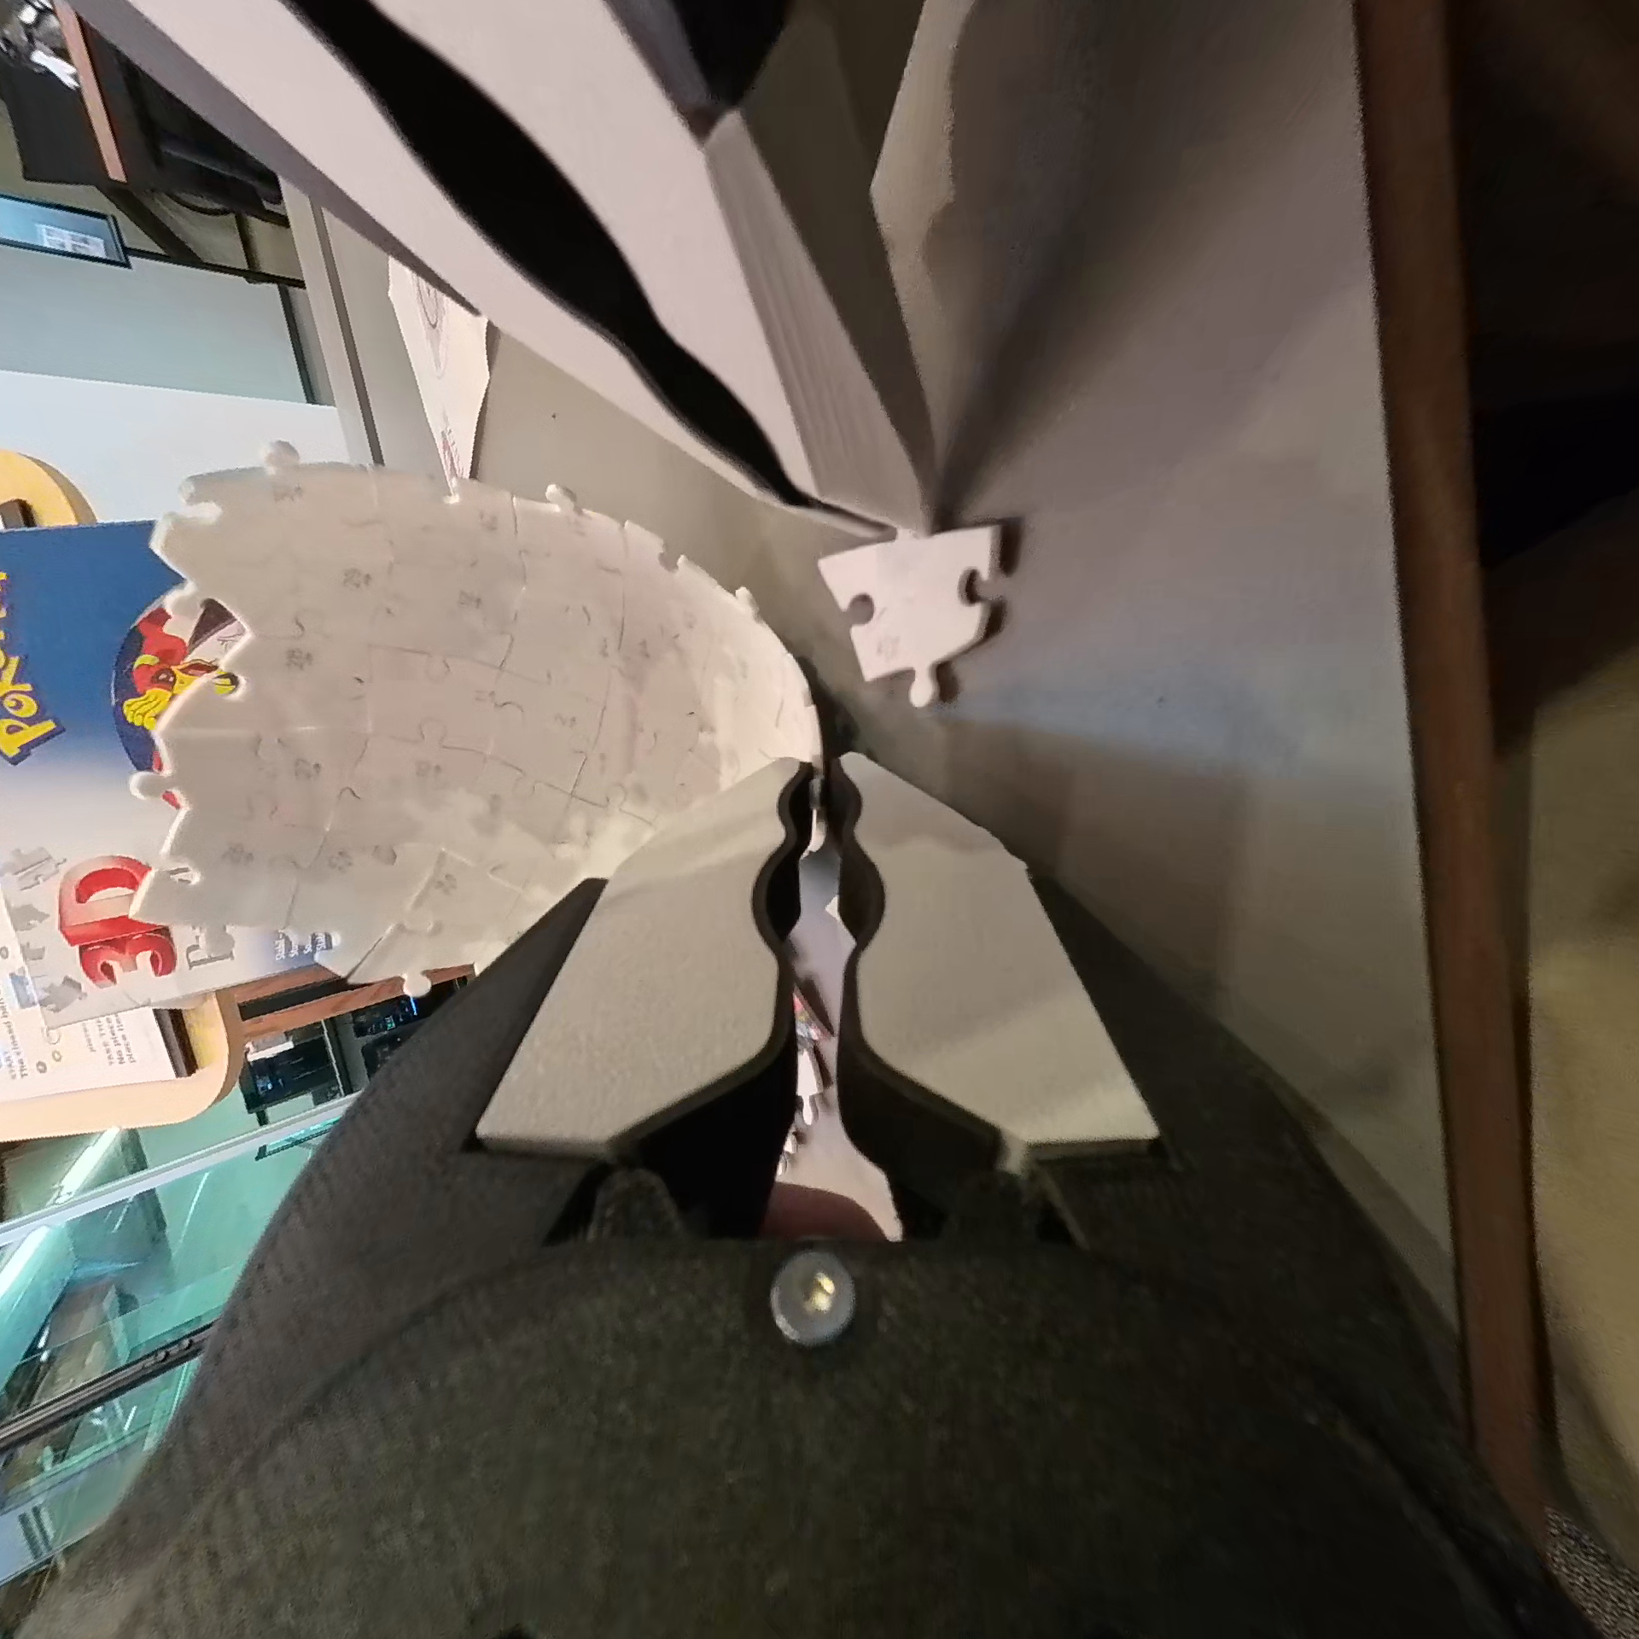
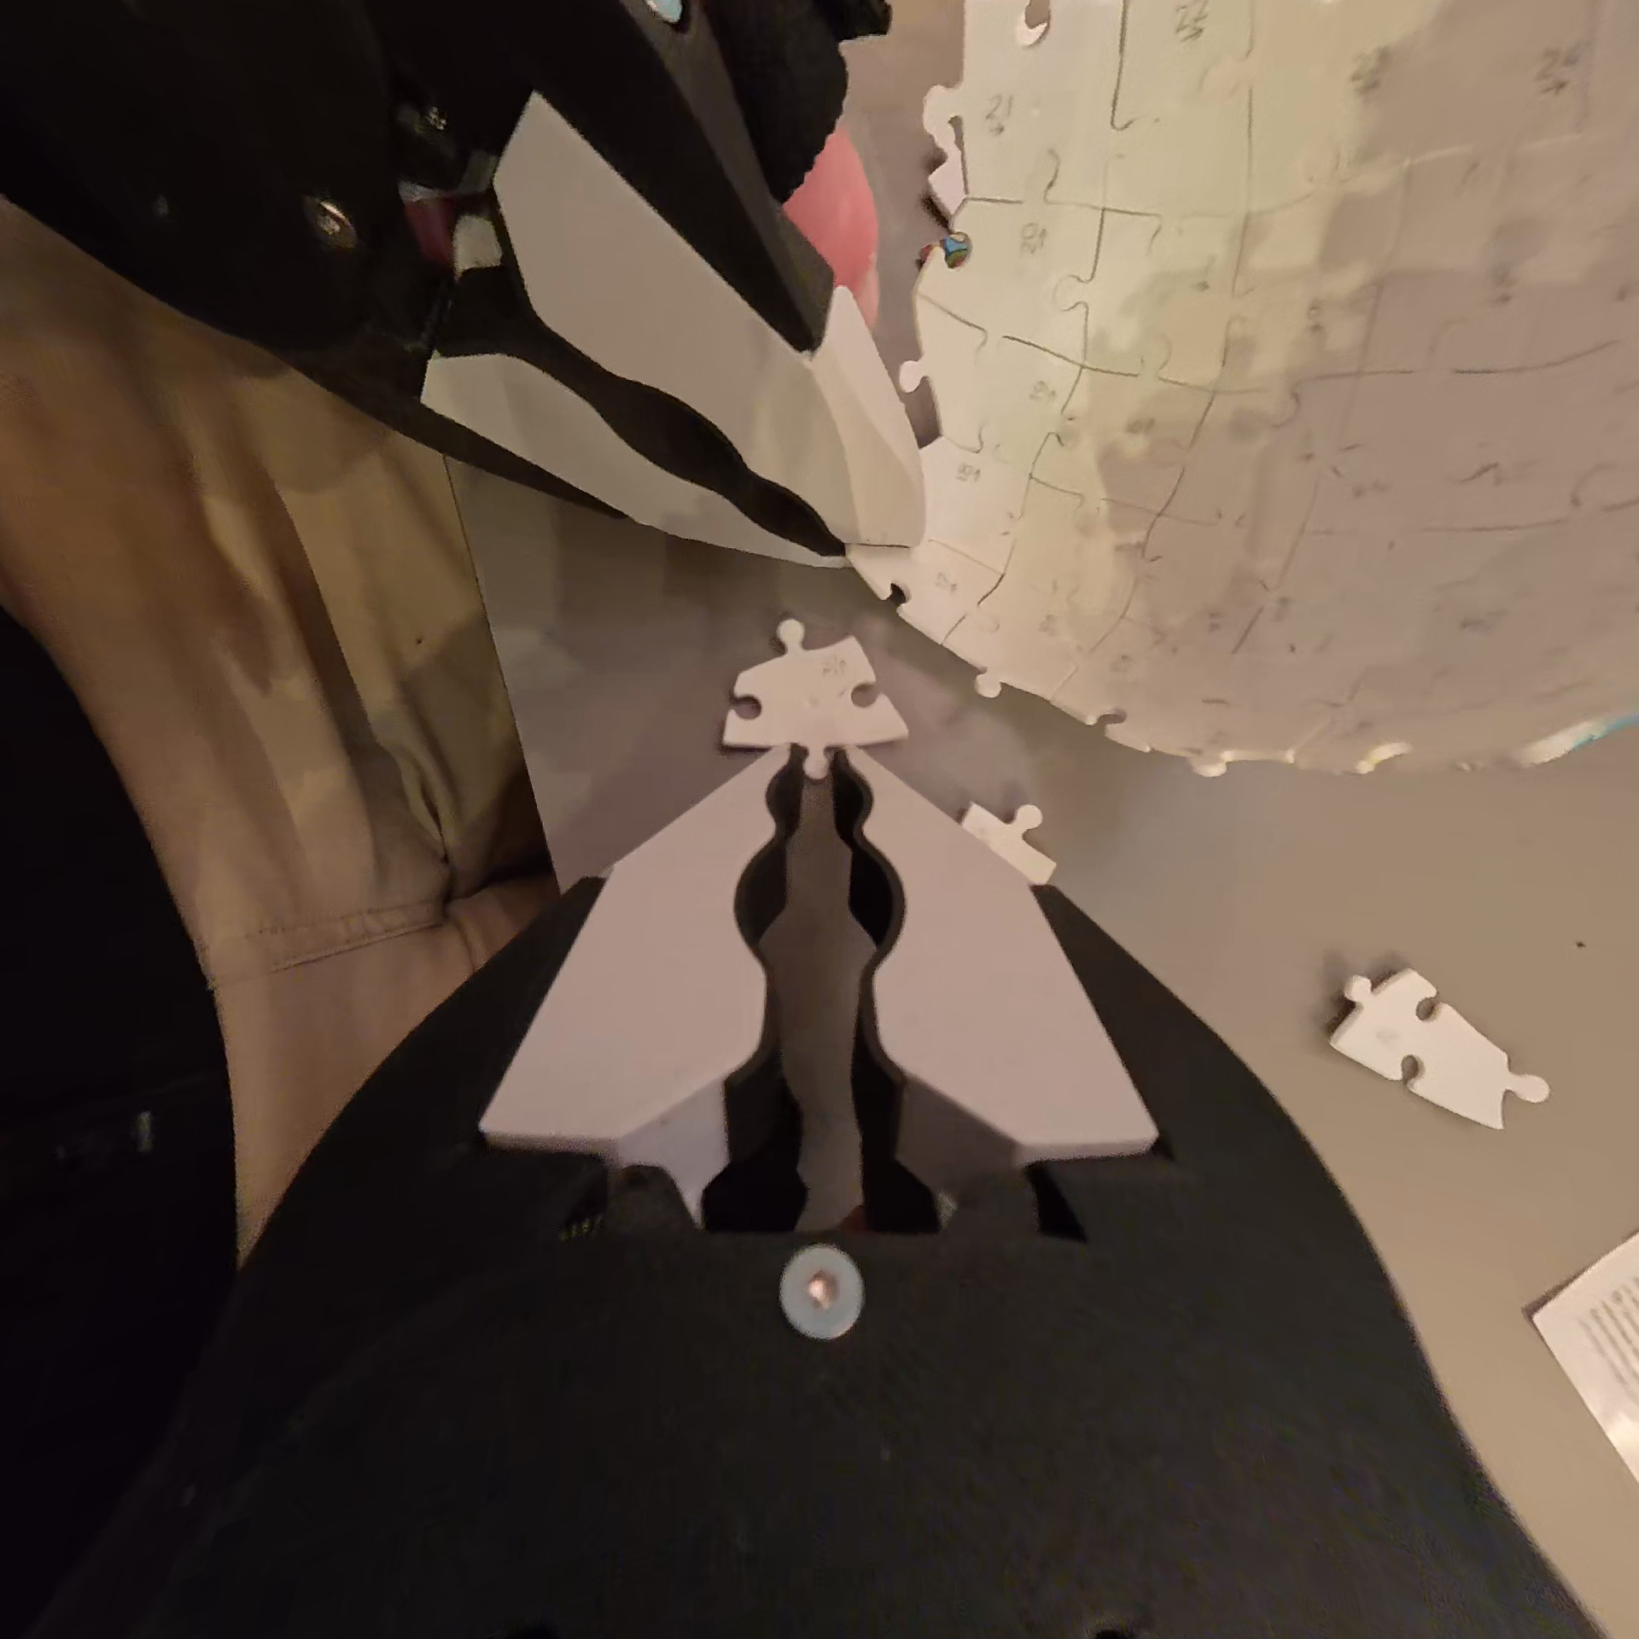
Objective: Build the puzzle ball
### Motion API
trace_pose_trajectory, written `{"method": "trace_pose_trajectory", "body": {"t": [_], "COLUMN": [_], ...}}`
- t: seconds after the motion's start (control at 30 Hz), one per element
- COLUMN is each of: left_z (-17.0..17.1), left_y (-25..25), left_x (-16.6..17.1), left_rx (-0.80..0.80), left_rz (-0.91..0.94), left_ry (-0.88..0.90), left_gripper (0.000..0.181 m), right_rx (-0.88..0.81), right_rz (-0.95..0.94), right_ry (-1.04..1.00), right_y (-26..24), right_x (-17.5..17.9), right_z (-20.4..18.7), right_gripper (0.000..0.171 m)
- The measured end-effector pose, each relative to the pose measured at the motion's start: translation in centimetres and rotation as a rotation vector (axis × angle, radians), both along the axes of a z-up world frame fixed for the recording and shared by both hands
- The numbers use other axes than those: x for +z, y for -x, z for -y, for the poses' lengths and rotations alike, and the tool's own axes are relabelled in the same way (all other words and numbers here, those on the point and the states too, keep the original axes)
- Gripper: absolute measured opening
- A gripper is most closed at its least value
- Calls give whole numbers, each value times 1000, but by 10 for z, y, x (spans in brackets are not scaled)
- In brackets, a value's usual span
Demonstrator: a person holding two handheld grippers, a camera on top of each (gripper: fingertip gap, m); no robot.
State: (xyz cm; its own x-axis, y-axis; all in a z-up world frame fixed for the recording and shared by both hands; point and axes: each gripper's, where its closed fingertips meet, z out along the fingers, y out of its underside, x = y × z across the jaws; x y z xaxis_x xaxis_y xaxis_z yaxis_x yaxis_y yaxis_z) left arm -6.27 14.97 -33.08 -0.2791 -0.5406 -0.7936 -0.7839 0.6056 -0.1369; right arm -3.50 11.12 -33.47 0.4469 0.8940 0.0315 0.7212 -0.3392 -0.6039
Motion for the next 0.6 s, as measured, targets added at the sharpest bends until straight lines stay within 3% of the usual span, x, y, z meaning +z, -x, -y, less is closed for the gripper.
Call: {"method": "trace_pose_trajectory", "body": {"t": [0.6], "left_z": [-2], "left_y": [2], "left_x": [1], "left_rx": [8], "left_rz": [10], "left_ry": [12], "left_gripper": [3], "right_rx": [-29], "right_rz": [-54], "right_ry": [-10], "right_y": [-14], "right_x": [15], "right_z": [-1], "right_gripper": [3]}}
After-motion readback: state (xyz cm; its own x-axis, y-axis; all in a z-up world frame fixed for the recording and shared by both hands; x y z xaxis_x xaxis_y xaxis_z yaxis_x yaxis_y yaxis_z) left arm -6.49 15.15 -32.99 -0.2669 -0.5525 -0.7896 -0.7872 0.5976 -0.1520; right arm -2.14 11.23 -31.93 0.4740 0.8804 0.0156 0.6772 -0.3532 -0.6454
